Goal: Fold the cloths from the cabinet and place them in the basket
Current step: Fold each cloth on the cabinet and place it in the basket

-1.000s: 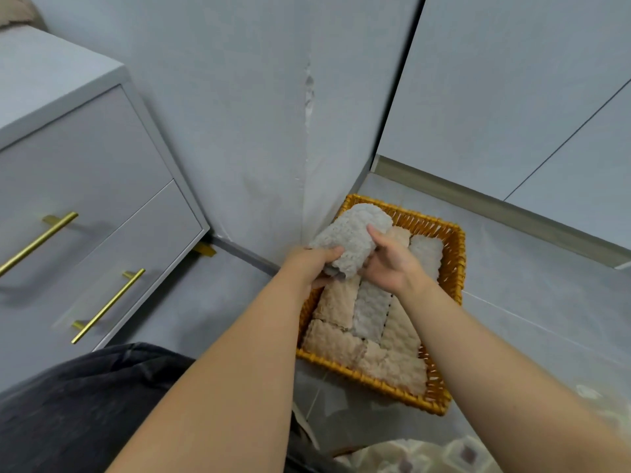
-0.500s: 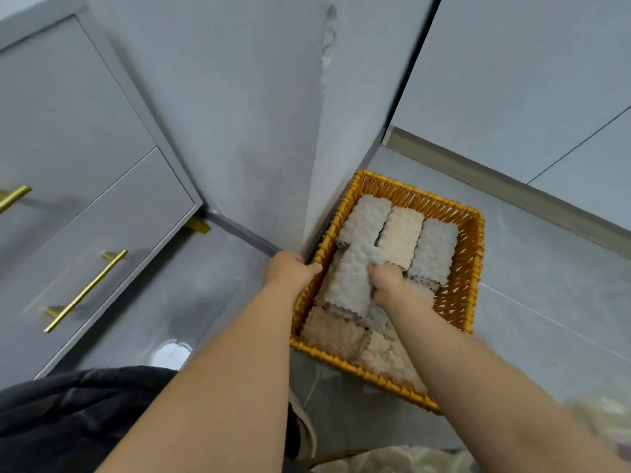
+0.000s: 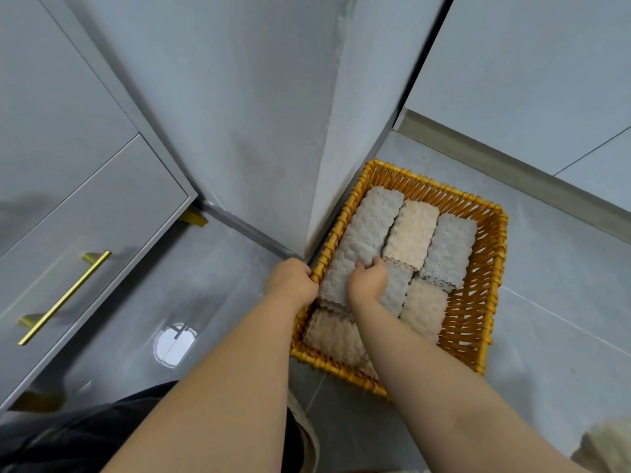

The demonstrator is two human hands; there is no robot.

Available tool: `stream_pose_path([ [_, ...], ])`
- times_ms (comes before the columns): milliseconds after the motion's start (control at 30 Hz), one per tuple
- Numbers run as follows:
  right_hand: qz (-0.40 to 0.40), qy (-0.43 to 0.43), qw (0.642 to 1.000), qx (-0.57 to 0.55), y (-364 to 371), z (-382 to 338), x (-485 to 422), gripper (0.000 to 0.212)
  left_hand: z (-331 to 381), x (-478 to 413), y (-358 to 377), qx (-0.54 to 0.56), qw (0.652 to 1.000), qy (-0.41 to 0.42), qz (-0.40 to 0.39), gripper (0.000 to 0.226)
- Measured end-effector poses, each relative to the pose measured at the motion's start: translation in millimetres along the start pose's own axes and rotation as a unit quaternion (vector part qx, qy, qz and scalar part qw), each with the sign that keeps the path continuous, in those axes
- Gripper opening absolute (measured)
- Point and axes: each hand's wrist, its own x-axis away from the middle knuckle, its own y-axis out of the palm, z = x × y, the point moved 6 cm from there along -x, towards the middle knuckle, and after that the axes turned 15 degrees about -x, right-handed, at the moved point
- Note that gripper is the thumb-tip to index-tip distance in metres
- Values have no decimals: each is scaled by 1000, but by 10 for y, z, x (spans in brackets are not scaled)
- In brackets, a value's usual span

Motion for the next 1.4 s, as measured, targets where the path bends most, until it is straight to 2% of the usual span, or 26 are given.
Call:
stream_pose_path([
  [33, 5, -17, 1000, 13, 17, 0, 18, 39, -1, 0, 2, 0, 1000, 1, 5, 36],
  [100, 22, -112, 990, 81, 25, -84, 46, 37, 9, -5, 5, 0, 1000, 2, 8, 22],
  [167, 39, -242, 952, 181, 23, -205, 107, 42, 8, -10, -1, -3, 1000, 5, 10, 9],
  [267, 5, -378, 887, 264, 36, -340, 205, 54, -2, -23, 14, -2, 1000, 5, 4, 20],
  [367, -58, -438, 821, 362, 131, -364, 266, 54, -2, -28, 17, 2, 1000, -1, 5, 14],
  [467, -123, -393, 779, 473, 209, -153, 177, 61, -5, -46, 15, 4, 1000, 2, 11, 12],
  [600, -158, -290, 785, 525, 145, 184, -22, 67, -17, -81, 40, -2, 1000, 5, 10, 23],
  [867, -188, -270, 771, 545, 230, 113, -28, 68, 6, -87, 2, -8, 1000, 22, -12, 21],
  [967, -180, -295, 781, 521, 145, -59, 72, 66, 42, -37, -1, -18, 999, 32, -16, 13],
  [1100, -167, -333, 811, 452, 67, -313, 275, 62, 76, 82, -59, -45, 998, 40, -25, 13],
  [1167, -172, -370, 809, 423, 68, -460, 386, 59, 91, 125, -140, -54, 996, 57, -29, 13],
  [1267, -200, -443, 800, 352, 61, -750, 705, 51, 66, 295, -347, -103, 990, 91, -21, 28],
  [1400, -242, -494, 778, 304, 68, -1117, 1100, 45, 10, 553, -746, -154, 979, 137, 3, 31],
])
